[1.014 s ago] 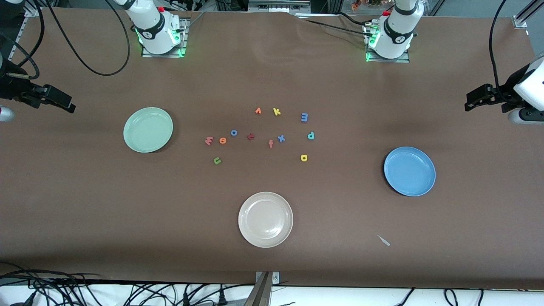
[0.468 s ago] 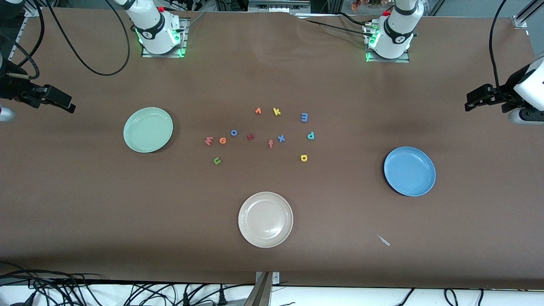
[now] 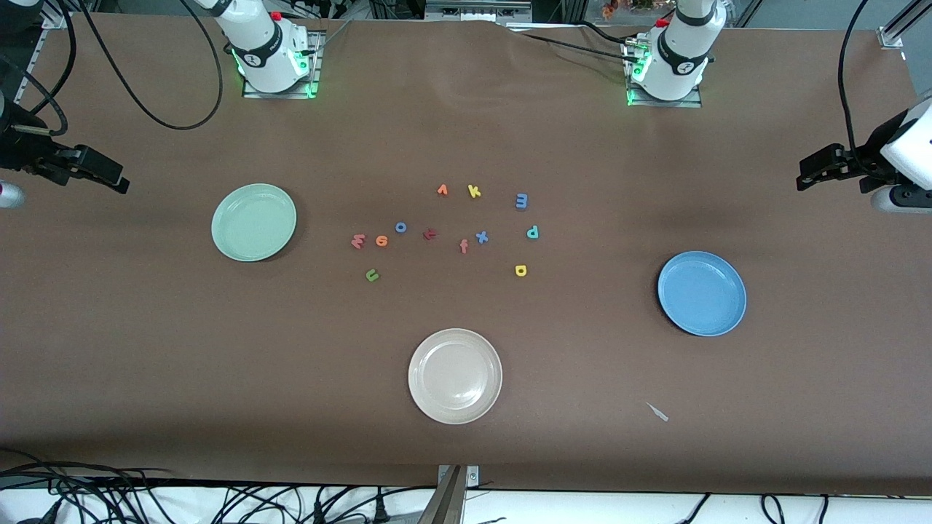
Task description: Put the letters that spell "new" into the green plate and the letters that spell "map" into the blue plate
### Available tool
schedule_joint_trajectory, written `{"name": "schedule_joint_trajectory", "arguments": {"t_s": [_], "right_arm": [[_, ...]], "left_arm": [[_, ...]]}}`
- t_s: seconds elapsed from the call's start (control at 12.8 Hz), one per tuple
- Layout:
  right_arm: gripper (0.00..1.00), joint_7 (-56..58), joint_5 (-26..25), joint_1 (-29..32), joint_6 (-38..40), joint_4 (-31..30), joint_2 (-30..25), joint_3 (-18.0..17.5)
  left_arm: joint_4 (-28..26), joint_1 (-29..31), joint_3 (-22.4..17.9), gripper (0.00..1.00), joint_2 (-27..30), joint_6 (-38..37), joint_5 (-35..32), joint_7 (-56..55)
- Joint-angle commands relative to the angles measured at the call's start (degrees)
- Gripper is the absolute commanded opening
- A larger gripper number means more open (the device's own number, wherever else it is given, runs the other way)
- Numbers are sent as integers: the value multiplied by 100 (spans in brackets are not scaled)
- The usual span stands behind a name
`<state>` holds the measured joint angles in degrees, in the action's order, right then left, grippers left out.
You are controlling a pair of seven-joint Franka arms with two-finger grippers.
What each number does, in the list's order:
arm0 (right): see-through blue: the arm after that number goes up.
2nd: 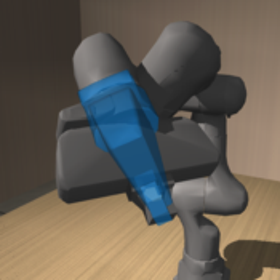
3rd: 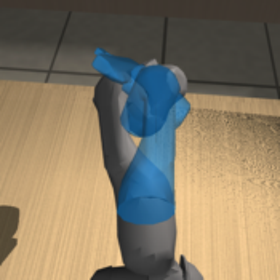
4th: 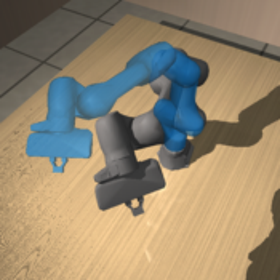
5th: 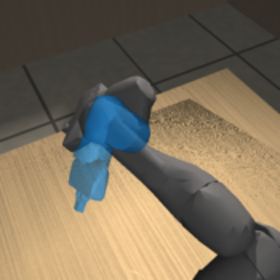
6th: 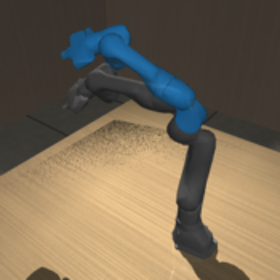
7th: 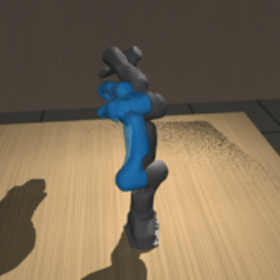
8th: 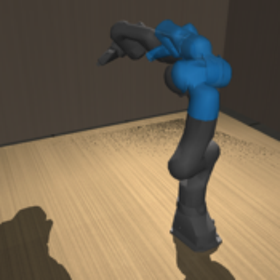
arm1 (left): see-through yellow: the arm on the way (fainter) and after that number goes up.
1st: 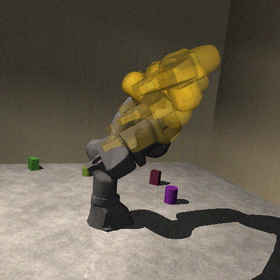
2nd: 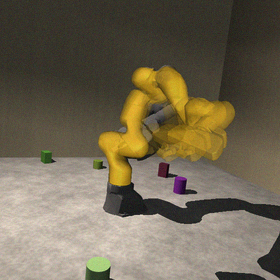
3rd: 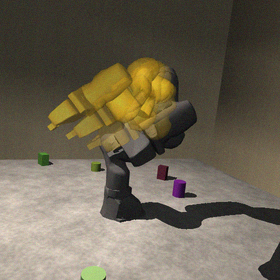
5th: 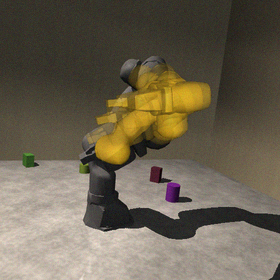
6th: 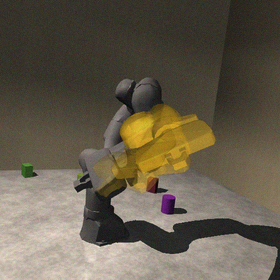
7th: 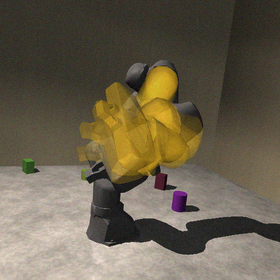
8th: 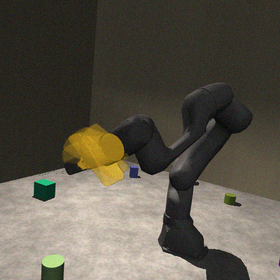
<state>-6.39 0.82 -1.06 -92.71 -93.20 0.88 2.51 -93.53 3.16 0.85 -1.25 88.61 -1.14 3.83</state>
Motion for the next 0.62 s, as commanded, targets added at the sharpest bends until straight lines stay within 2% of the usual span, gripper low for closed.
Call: {"name": "schedule_joint_trajectory", "arguments": {"t_s": [0.0, 0.55], "right_arm": [[100, 67, 24, 9, 60, -31, -79, -14], [100, 67, 24, 9, 60, -31, -79, -14]], "left_arm": [[-87, 44, 3, 100, 64, 77, 96, 13], [-87, 44, 3, 100, 64, 121, 105, 13]]}}
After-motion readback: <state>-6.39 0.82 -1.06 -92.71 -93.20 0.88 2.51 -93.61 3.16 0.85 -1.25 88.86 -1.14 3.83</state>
